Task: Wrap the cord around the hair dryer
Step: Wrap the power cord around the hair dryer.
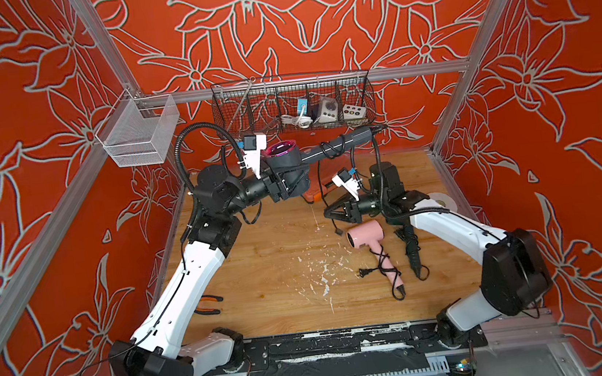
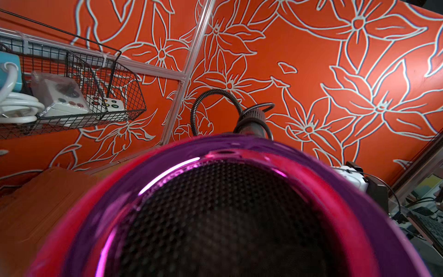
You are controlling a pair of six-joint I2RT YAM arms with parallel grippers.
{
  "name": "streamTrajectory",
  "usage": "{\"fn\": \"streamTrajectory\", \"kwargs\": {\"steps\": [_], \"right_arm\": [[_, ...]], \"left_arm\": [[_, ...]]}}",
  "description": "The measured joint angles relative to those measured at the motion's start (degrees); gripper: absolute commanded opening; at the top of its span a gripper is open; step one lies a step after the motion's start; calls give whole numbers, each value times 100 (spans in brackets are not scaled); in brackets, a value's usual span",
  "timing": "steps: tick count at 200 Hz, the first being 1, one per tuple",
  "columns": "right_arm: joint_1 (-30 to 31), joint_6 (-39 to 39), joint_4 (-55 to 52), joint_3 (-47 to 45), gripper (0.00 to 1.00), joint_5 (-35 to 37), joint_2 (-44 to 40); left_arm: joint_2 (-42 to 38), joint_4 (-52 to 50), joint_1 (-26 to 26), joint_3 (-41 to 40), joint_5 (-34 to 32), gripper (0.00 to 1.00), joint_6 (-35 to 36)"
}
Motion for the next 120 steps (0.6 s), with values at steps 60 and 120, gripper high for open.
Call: {"fn": "streamTrajectory", "kwargs": {"steps": [60,120], "right_arm": [[146,-951,-2356,2175,0,697,595],[166,-1961,-4052,4505,0,1596,1635]], "left_arm": [[511,-868,-181,-83,136,0,577],[671,-2079,-1187,-254,9,0,1517]]}}
